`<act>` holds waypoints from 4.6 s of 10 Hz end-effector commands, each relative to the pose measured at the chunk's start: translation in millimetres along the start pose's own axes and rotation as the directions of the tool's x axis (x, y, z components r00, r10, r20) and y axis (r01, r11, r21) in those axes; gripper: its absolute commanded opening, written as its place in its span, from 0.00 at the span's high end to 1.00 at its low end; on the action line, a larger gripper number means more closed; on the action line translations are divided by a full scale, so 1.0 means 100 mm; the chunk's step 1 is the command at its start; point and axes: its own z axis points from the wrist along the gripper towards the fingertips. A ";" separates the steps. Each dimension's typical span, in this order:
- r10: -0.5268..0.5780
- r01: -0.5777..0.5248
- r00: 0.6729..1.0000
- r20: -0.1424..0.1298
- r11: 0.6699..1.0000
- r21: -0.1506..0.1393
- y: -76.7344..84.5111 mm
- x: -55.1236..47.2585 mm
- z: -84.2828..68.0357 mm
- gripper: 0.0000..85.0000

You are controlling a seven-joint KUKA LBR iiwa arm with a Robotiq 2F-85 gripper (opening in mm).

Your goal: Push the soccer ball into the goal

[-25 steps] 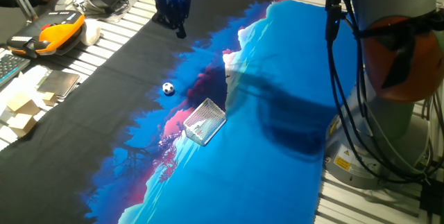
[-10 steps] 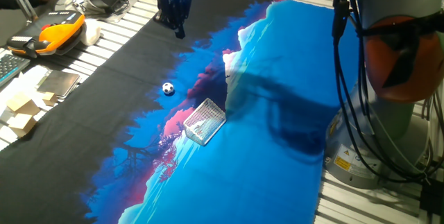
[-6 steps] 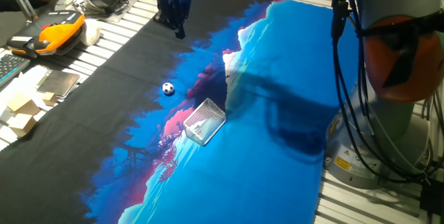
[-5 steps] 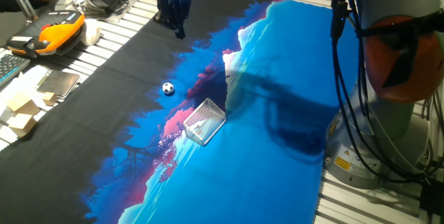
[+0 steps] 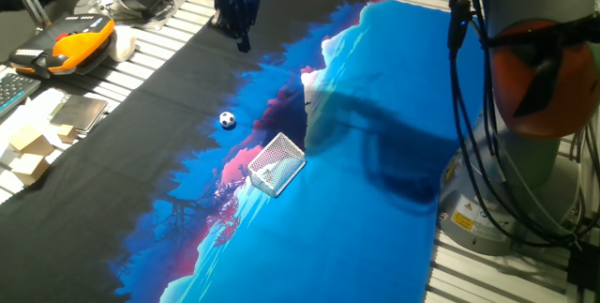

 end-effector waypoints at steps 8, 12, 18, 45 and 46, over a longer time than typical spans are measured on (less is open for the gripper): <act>0.064 -0.061 0.986 0.153 0.998 -0.025 0.01 0.00 0.00 1.00; 0.055 -0.057 0.983 0.174 0.998 0.007 0.01 0.00 0.00 1.00; 0.058 -0.061 0.974 0.220 0.998 0.008 0.01 0.00 0.00 1.00; 0.238 -0.233 0.960 0.146 0.971 -0.055 0.19 -1.30 1.63 0.60; 0.243 -0.237 0.958 0.154 0.970 -0.052 0.20 -1.27 1.75 0.60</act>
